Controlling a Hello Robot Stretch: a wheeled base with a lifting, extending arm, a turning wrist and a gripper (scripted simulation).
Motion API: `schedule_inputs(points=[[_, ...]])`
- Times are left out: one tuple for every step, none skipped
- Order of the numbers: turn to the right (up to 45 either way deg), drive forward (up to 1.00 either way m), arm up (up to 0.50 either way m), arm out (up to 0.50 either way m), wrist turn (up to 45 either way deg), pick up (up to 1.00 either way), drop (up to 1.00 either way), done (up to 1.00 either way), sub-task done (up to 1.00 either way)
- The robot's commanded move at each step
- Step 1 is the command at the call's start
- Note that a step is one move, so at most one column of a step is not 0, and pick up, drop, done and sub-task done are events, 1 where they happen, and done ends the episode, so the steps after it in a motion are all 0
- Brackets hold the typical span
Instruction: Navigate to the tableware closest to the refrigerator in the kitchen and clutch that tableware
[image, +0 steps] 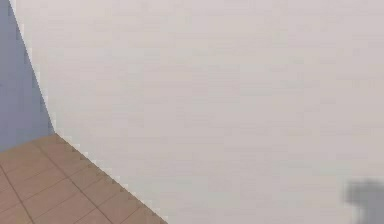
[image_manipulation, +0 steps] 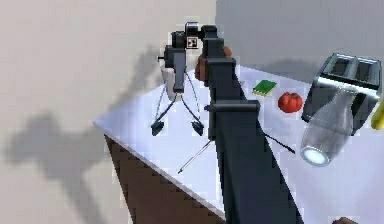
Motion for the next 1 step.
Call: schedule_inputs(points=[[0.0, 0.00, 0.00, 0.00, 45.0, 0.00, 0.00, 0.00, 0.00]])
